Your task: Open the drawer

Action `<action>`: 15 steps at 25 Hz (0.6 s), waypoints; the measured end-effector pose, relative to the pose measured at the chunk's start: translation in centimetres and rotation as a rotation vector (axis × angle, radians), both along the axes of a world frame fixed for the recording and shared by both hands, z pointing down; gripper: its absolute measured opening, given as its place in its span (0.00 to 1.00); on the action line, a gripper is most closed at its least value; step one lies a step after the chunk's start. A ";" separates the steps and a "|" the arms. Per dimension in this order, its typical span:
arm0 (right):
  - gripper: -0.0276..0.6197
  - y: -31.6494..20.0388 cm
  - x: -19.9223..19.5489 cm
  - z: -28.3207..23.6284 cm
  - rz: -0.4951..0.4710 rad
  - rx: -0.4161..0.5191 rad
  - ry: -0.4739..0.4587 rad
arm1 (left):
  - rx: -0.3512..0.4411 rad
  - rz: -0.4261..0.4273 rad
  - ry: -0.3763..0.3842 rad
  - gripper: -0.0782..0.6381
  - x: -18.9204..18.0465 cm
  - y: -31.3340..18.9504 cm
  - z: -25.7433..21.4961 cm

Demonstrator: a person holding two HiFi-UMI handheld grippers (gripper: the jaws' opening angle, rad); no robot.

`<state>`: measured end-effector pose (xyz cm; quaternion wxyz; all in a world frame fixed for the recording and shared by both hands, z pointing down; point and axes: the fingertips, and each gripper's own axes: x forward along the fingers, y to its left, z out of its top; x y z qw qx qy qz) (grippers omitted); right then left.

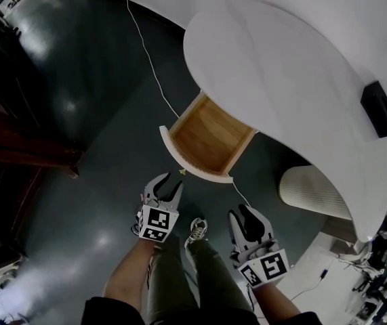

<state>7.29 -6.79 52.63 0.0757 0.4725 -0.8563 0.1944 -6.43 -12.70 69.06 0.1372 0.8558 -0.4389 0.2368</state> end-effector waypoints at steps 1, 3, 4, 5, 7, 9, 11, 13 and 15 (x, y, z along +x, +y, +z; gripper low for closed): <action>0.22 -0.1 -0.1 -0.5 0.003 0.004 -0.003 | 0.014 -0.003 0.002 0.33 -0.4 0.1 -1.2; 0.22 -0.4 -0.3 -1.4 0.009 0.010 -0.007 | 0.043 -0.011 0.004 0.33 -1.2 0.2 -4.0; 0.22 -0.6 -0.4 -1.9 0.013 0.012 -0.009 | 0.056 -0.018 0.008 0.34 -1.5 0.2 -5.3; 0.22 -0.8 -0.4 -2.4 0.017 0.014 -0.010 | 0.068 -0.025 0.014 0.34 -1.7 0.2 -6.6; 0.22 -1.0 -0.3 -3.2 0.024 0.012 -0.010 | 0.094 -0.040 0.024 0.34 -2.0 0.3 -9.1; 0.22 -1.3 -0.2 -3.9 0.029 0.009 -0.009 | 0.119 -0.051 0.037 0.34 -2.3 0.3 -11.5; 0.22 -1.6 -0.2 -4.8 0.033 0.010 -0.004 | 0.140 -0.054 0.048 0.34 -2.4 0.3 -13.8; 0.22 -2.1 -0.2 -5.9 0.036 0.012 0.002 | 0.160 -0.049 0.052 0.34 -2.5 0.2 -16.0; 0.21 -2.7 -0.5 -7.0 0.036 0.019 0.006 | 0.182 -0.039 0.053 0.34 -2.5 0.2 -18.1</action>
